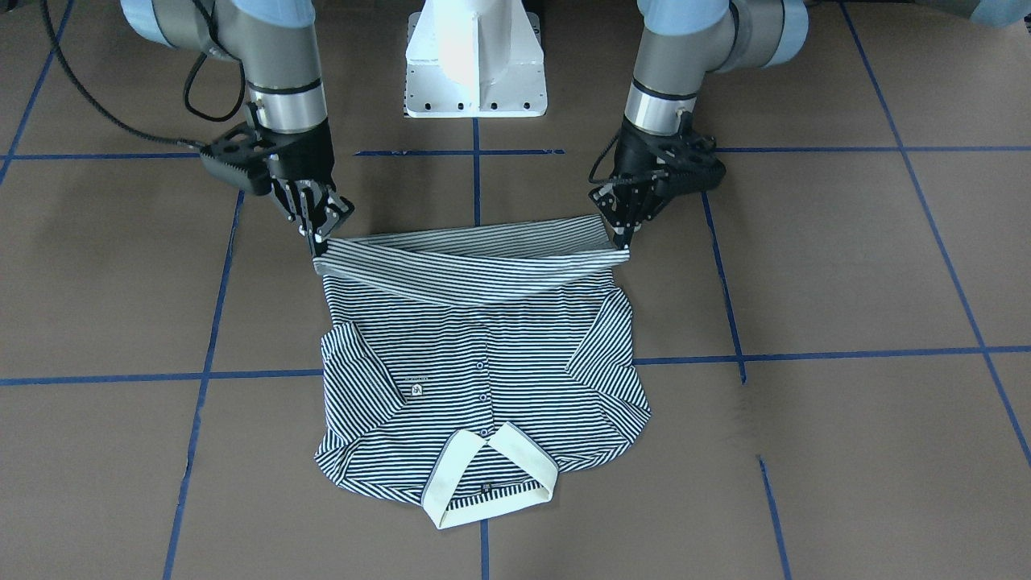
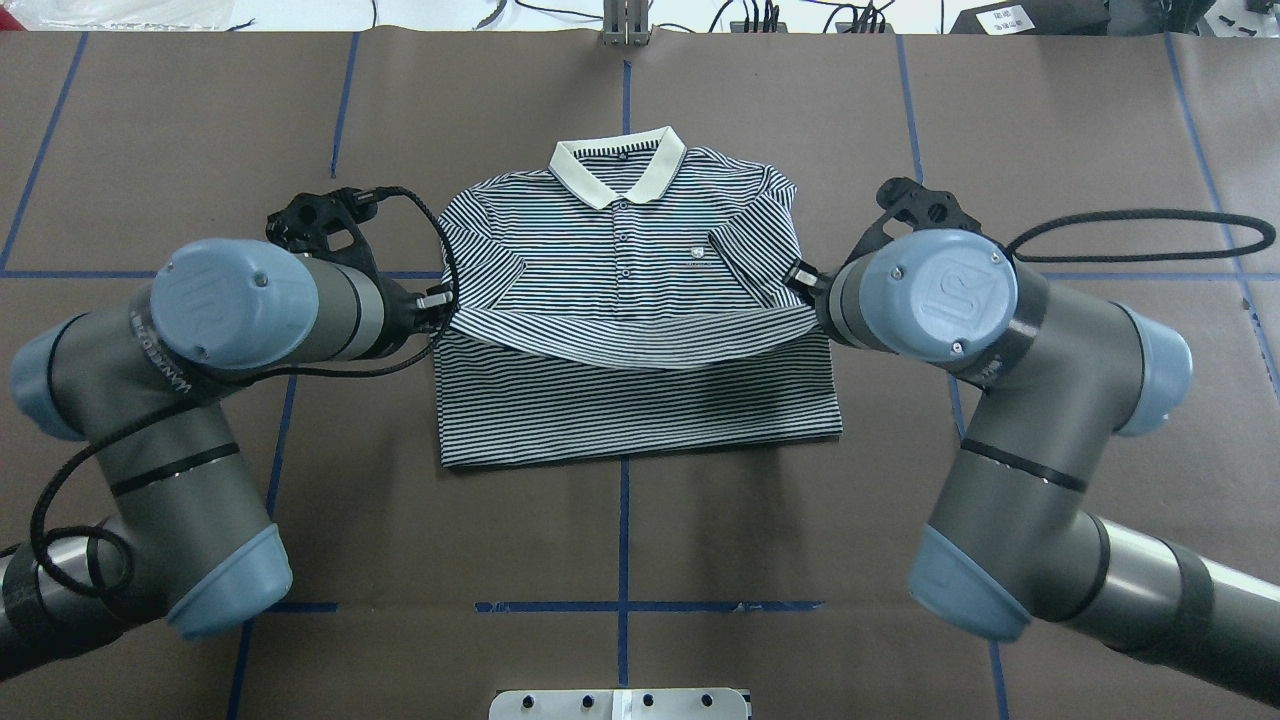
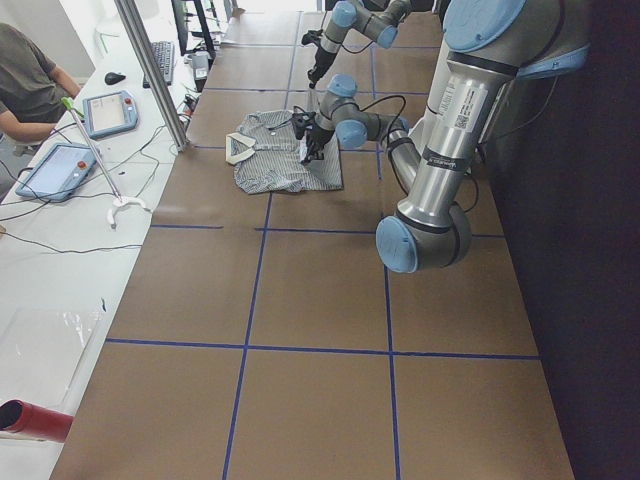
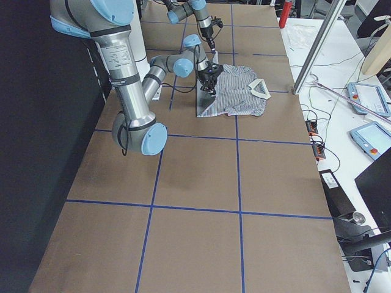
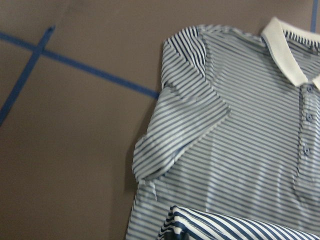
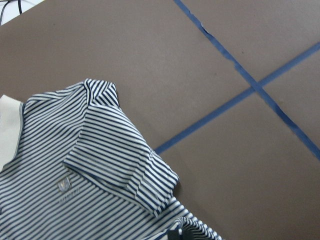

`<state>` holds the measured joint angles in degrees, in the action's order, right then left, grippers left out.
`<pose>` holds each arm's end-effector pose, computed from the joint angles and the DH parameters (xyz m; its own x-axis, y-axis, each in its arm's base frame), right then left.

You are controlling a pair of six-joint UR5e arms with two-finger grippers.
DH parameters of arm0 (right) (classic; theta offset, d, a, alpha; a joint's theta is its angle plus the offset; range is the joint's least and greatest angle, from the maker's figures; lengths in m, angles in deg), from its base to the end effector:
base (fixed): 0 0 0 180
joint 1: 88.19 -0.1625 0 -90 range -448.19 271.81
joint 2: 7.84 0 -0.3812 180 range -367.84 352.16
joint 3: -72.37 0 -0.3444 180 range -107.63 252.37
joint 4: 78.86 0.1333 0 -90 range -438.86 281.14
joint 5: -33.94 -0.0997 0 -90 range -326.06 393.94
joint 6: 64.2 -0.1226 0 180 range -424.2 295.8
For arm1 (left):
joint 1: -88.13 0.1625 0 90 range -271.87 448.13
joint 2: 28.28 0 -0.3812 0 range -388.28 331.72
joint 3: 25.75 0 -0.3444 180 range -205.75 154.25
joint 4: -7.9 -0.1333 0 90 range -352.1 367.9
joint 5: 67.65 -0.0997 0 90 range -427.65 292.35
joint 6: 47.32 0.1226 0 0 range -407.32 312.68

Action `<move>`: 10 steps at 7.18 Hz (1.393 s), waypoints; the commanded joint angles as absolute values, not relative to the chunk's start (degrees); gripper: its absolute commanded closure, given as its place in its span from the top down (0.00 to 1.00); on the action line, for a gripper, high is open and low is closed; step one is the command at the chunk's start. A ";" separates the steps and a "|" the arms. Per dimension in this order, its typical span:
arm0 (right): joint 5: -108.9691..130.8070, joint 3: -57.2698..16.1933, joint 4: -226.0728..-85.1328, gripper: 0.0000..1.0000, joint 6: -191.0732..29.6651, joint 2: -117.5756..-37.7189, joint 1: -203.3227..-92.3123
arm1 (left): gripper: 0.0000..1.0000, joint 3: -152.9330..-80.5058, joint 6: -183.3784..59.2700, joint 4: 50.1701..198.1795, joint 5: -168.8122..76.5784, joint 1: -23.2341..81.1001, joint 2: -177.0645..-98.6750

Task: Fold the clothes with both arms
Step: 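Lift the hem with both grippers and fold it toward the collar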

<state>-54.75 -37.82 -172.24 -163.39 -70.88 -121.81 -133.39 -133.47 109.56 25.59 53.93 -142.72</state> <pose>-0.3942 -0.4255 0.2693 0.5031 0.5263 0.6855 -0.6555 0.7493 -0.0942 0.4012 -0.4255 0.2707 0.5232 -0.2745 -0.8068 0.4895 0.8718 0.0208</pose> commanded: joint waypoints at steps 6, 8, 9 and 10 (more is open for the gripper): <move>-59.90 7.79 -153.79 0.00 -156.84 -46.72 -132.91 | 0.00 -108.82 -131.52 130.84 25.08 48.31 -148.42; -62.03 11.01 -151.11 0.00 -156.58 -46.07 -134.42 | 0.00 -107.76 -131.61 131.29 24.64 48.40 -149.21; -62.04 11.72 -151.10 0.00 -156.49 -46.42 -134.16 | 0.00 -107.58 -131.78 131.29 24.64 48.40 -149.65; -62.04 12.07 -151.10 0.00 -156.31 -46.60 -133.98 | 0.02 -106.79 -131.79 131.38 24.64 48.40 -149.74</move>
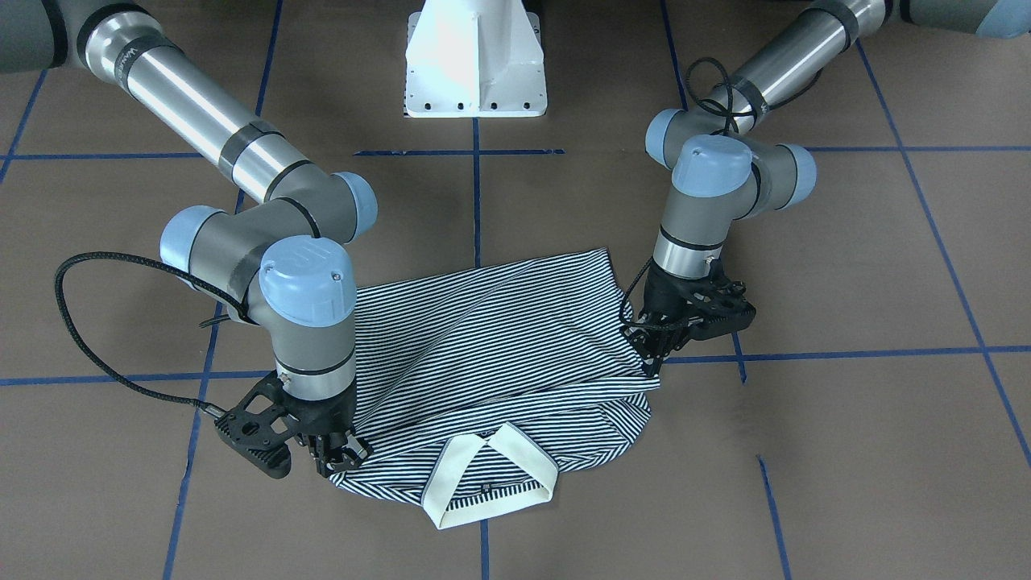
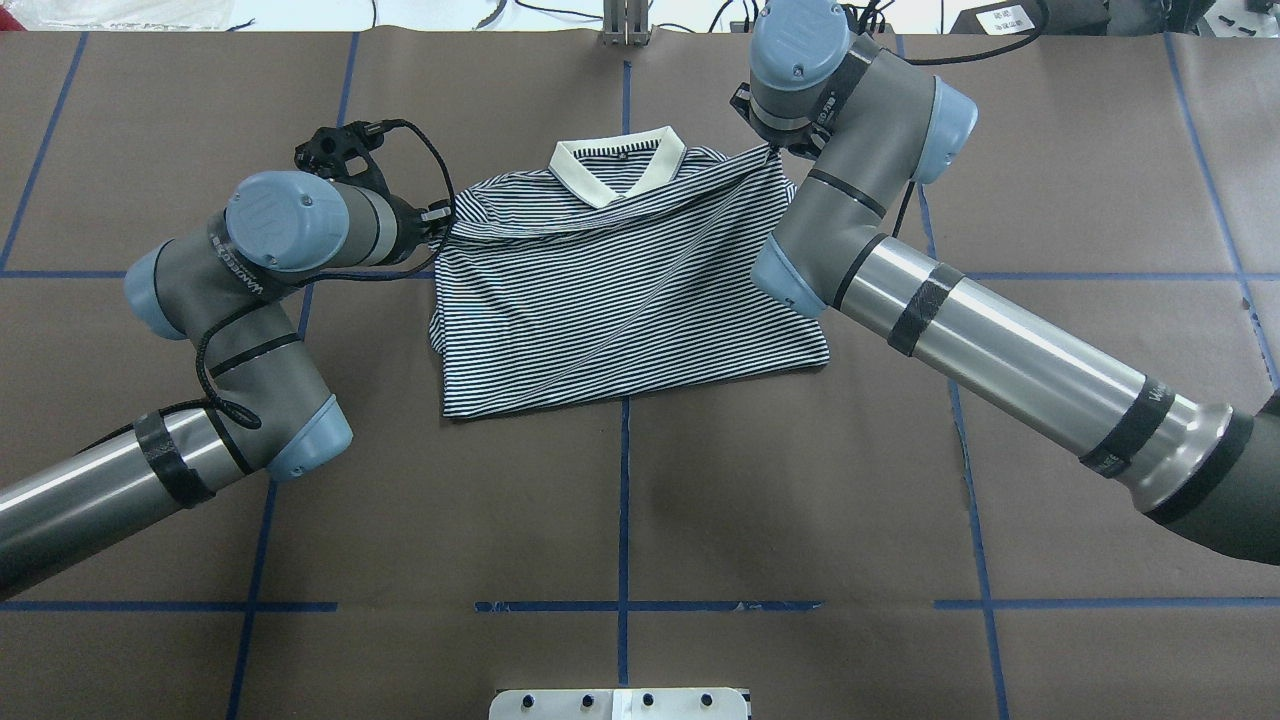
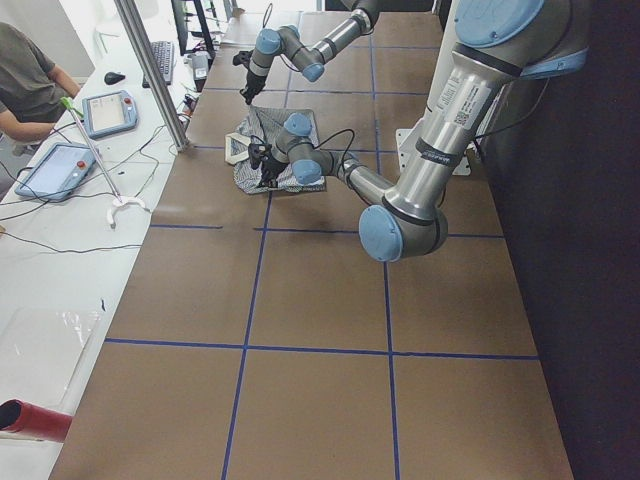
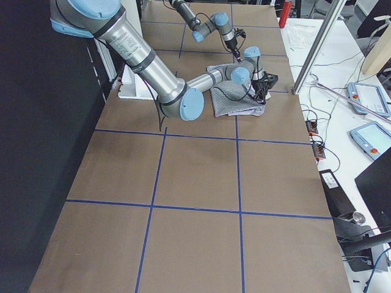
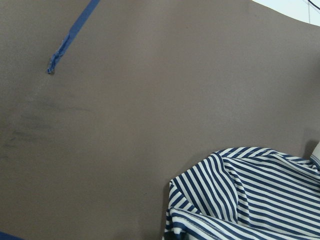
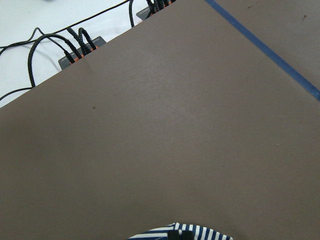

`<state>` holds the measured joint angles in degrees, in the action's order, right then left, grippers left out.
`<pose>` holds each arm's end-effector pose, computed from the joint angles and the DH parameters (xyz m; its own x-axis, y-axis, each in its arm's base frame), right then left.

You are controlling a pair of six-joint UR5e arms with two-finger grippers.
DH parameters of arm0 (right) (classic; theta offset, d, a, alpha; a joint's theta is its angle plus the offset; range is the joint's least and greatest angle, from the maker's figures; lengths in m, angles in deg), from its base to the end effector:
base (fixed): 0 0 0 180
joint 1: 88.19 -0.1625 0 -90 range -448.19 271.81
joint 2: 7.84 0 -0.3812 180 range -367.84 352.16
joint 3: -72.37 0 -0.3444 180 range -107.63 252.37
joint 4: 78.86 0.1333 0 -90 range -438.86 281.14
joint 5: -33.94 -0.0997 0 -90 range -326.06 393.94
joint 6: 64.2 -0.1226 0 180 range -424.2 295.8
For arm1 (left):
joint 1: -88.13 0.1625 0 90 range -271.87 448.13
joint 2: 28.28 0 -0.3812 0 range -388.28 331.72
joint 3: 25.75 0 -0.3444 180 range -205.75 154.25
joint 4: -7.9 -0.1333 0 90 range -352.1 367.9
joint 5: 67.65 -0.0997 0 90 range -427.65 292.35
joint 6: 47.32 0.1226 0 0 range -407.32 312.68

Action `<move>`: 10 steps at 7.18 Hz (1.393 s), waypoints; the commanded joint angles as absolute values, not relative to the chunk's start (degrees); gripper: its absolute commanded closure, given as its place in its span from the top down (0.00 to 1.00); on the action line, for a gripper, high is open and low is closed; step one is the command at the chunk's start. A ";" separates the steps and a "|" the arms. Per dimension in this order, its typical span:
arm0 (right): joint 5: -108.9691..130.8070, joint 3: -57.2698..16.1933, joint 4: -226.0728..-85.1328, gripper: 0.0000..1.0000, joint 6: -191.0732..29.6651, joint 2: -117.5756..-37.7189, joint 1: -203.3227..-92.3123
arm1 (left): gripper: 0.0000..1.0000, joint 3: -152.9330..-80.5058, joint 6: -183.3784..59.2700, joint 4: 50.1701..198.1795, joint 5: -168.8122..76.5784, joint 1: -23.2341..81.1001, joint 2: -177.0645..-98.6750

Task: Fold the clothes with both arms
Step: 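Release the hem and raise both grippers away from the folded shirt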

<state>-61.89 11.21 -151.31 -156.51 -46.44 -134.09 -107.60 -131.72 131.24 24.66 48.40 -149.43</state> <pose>-0.4496 -0.6376 0.2972 0.5048 0.5786 0.6406 -0.6898 0.7166 -0.1036 0.4343 -0.5279 0.3391 0.4840 -0.2755 -0.8305 0.5683 0.8207 0.0590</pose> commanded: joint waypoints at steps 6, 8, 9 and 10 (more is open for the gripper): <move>-61.60 13.22 -150.93 0.35 -156.22 -47.30 -132.75 | 0.36 -104.15 -131.79 136.39 24.72 48.05 -150.00; -61.60 12.17 -150.23 0.45 -156.49 -48.44 -133.01 | 0.36 -104.15 -131.79 138.67 24.90 46.83 -149.74; -62.03 8.42 -147.79 0.45 -156.75 -51.40 -133.27 | 0.36 -104.15 -131.79 138.76 25.25 46.04 -149.57; -62.21 3.43 -147.50 0.46 -156.93 -55.35 -133.27 | 0.36 -104.15 -131.61 138.76 25.42 44.98 -149.56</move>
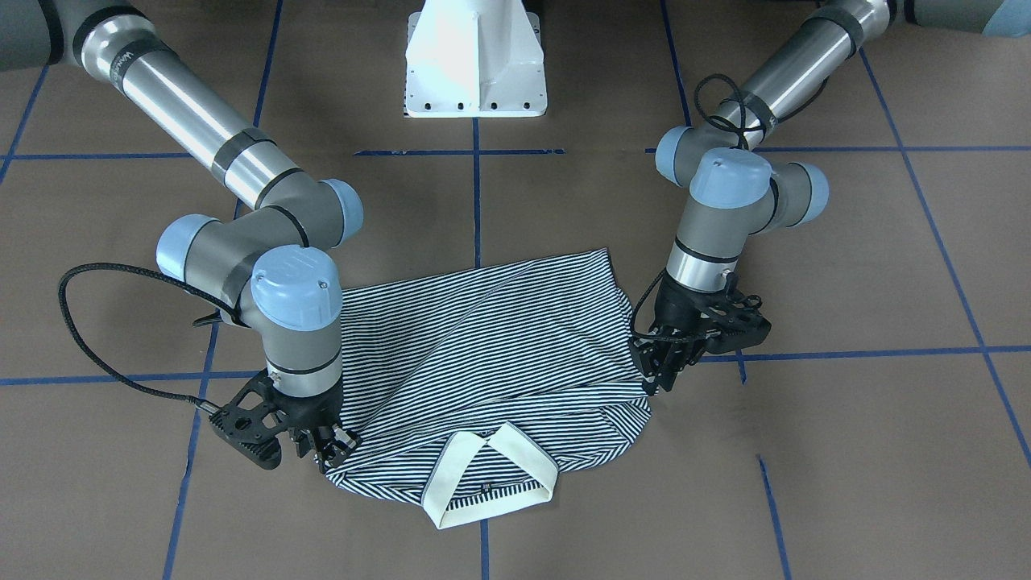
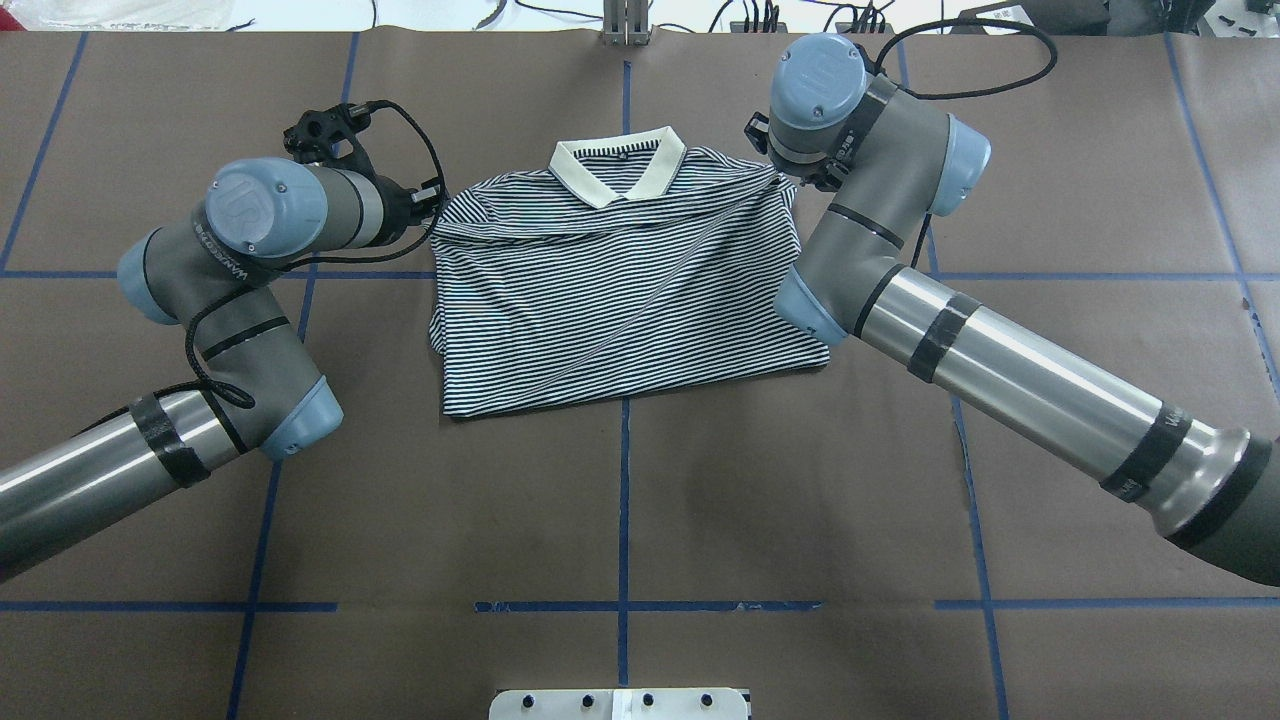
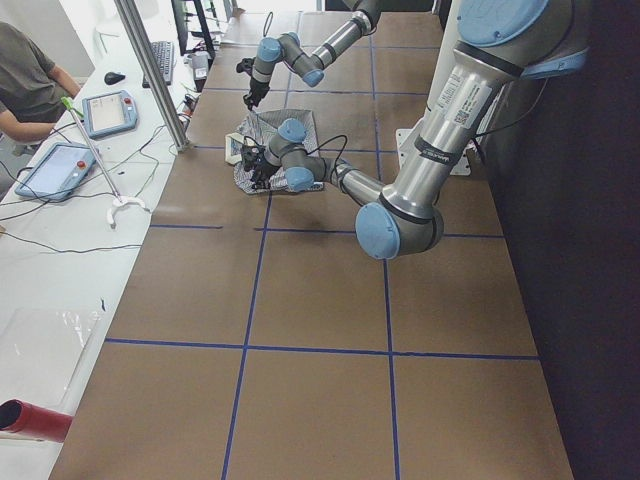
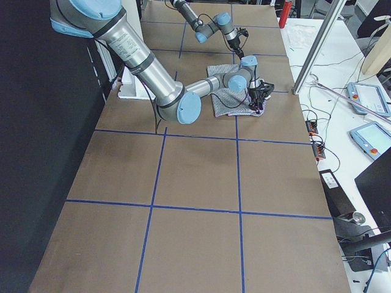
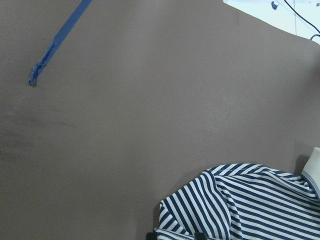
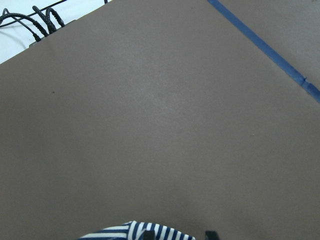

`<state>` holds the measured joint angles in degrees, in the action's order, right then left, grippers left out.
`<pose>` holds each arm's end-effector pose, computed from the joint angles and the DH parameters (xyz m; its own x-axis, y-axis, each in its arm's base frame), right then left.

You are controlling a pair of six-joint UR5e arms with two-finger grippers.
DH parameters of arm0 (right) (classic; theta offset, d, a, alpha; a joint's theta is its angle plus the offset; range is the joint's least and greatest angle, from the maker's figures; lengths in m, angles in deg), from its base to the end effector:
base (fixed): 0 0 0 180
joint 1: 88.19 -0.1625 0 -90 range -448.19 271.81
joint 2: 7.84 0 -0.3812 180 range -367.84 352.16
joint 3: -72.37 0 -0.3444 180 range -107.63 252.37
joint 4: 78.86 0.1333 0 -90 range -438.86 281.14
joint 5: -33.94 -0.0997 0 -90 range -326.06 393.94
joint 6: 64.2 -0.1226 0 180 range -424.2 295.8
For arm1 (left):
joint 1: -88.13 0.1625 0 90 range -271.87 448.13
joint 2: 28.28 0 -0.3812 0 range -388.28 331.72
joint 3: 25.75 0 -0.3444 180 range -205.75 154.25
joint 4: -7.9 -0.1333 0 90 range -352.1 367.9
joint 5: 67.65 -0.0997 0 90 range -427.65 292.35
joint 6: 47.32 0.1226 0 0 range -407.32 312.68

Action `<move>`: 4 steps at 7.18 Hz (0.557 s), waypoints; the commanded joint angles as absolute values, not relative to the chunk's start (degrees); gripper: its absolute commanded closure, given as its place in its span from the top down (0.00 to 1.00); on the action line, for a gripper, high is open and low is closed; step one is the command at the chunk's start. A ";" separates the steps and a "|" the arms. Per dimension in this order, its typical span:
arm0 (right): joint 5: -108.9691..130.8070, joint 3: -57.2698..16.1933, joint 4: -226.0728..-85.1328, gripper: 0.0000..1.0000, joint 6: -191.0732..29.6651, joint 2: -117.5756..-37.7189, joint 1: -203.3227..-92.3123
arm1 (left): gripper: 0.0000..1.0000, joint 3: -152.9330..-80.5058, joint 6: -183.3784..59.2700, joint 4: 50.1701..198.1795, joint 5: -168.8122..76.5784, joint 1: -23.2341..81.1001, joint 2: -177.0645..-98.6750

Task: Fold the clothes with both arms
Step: 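Release the hem and raise both grippers away from the folded shirt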

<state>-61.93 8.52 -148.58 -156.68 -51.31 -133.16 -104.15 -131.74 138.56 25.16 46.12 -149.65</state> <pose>-0.4485 -0.6187 0.3324 0.5078 0.5681 0.6476 -0.6785 0.7270 -0.1057 0.4188 -0.5485 0.3452 0.4269 -0.2538 -0.8680 0.5981 0.7991 0.0605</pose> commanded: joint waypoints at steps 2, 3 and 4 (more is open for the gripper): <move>-65.72 -1.69 -147.41 0.50 -157.28 -59.23 -133.36 | 0.36 -104.50 -131.52 139.29 29.96 42.87 -148.34; -66.16 -6.07 -147.67 0.53 -157.98 -61.69 -132.93 | 0.37 -104.59 -131.61 140.77 30.87 42.69 -147.99; -67.21 -11.16 -147.41 0.55 -161.55 -66.07 -131.36 | 0.38 -104.59 -131.78 140.79 30.96 42.78 -147.90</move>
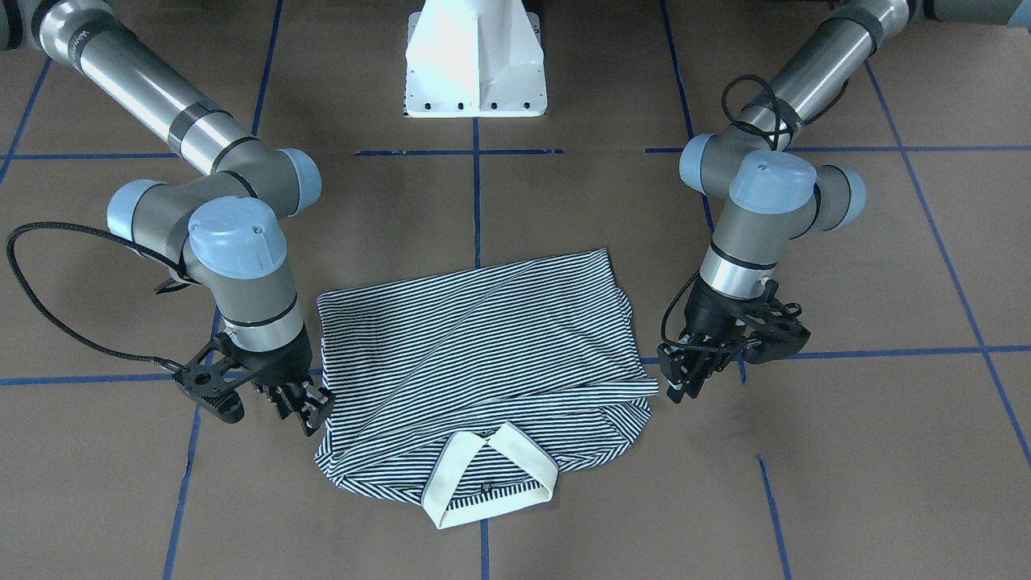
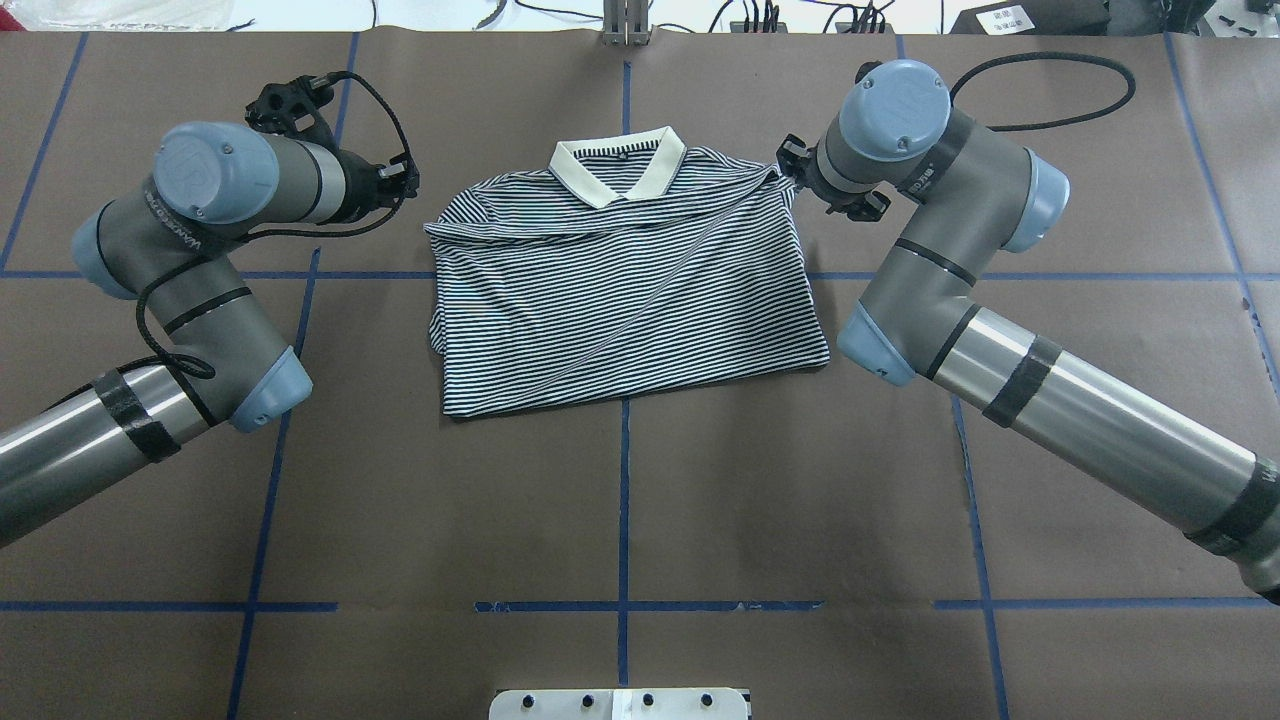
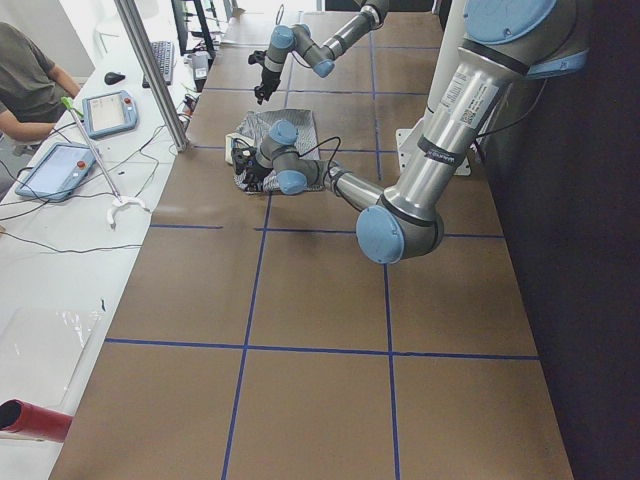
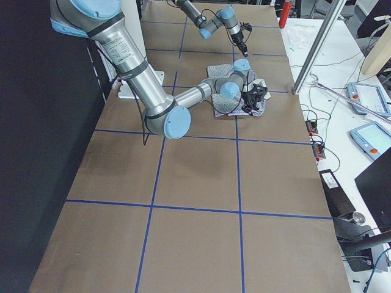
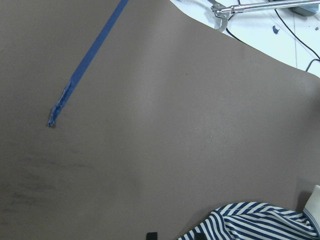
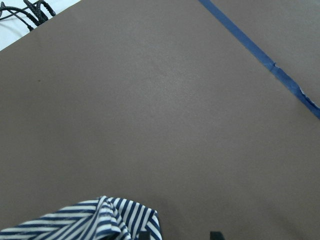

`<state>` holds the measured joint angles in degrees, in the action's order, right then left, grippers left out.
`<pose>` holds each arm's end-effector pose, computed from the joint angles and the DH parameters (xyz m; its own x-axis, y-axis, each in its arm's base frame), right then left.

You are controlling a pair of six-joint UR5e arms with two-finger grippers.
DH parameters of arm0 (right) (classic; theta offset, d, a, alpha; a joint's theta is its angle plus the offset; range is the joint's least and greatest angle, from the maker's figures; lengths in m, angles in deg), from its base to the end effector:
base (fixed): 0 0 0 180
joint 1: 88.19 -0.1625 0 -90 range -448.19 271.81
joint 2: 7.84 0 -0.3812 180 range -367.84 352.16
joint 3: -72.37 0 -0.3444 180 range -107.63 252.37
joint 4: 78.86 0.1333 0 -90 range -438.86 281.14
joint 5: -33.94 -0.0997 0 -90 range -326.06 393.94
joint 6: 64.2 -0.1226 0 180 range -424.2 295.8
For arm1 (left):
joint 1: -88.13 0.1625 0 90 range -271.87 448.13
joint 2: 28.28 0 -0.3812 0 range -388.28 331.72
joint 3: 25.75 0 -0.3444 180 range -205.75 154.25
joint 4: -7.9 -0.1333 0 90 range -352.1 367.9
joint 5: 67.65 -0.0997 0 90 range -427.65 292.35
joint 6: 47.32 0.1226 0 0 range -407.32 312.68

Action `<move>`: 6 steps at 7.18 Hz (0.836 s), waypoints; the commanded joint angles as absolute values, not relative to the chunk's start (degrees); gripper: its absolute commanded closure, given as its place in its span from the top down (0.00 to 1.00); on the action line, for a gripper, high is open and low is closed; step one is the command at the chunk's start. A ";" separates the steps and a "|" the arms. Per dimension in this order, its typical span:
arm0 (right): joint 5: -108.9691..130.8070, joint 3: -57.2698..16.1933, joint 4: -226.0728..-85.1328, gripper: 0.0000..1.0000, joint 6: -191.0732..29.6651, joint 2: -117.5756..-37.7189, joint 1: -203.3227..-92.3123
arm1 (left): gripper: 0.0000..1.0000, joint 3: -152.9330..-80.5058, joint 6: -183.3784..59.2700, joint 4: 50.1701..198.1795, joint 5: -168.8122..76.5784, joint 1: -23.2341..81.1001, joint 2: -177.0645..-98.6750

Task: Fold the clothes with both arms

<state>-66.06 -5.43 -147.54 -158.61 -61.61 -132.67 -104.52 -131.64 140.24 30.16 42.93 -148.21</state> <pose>-0.4180 -0.5674 0.3437 0.4537 0.5516 0.6999 -0.6386 0.7490 -0.1764 0.3900 -0.5583 0.3540 0.4008 -0.2644 -0.8772 0.5824 0.8126 0.0211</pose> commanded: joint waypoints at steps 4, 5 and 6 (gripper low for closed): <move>-65.90 -22.62 -147.59 0.60 -169.85 -75.15 -123.70 | 0.39 -104.76 -132.23 140.79 30.70 42.78 -147.81; -65.82 -22.64 -147.93 0.61 -170.20 -75.16 -122.48 | 0.40 -104.94 -132.23 140.70 30.61 42.78 -147.81; -65.73 -22.81 -148.20 0.61 -170.20 -75.25 -122.38 | 0.40 -104.94 -132.23 140.70 30.52 42.86 -147.81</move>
<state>-65.83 -22.34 -147.88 -169.97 -74.92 -123.03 -104.87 -132.21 140.73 30.63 42.81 -147.81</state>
